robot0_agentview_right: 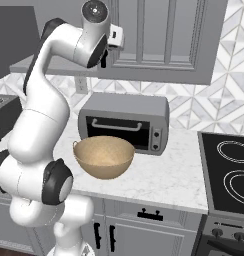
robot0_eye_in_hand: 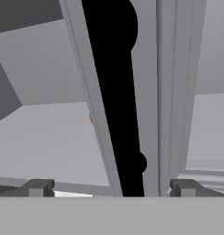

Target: Open the cabinet, pick up the bread from the cabinet and place it in the basket. Then move the basket to the dining counter.

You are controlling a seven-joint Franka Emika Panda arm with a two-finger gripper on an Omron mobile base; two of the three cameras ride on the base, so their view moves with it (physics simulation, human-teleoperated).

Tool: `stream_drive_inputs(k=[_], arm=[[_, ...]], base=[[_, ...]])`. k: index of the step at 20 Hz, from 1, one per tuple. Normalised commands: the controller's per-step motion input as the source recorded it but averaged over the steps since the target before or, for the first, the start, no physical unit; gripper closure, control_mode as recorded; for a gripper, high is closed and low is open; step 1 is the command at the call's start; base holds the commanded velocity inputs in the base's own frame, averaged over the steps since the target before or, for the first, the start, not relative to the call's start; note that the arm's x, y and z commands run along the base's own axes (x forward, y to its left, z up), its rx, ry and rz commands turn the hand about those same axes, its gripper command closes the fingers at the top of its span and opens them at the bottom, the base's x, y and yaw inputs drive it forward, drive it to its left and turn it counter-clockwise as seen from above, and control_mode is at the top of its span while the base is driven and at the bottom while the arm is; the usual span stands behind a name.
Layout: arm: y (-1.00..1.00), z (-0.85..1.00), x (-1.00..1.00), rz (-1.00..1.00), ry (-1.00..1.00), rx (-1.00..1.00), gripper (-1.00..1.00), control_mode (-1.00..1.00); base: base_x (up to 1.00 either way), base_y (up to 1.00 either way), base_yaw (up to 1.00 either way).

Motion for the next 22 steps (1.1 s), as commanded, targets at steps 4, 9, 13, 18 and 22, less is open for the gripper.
stream_drive_inputs(k=[4, 9, 13, 18, 22], arm=[[0.0, -0.01, 0.49, 0.0, -0.11, 0.0, -1.0, -1.0], [0.0, 0.0, 0.34, 0.0, -0.1, 0.0, -1.0, -1.0], [0.0, -0.01, 0.4, 0.0, -0.05, 0.0, -1.0, -1.0], [0.03, -0.03, 0.43, 0.0, -0.02, 0.0, 1.0, -1.0], [0.23, -0.02, 0.27, -0.02, -0.06, 0.0, 1.0, -1.0]], base=[[0.0, 0.0, 0.0], [0.0, 0.0, 0.0], [0.0, 0.0, 0.0], [0.0, 0.0, 0.0], [0.0, 0.0, 0.0]])
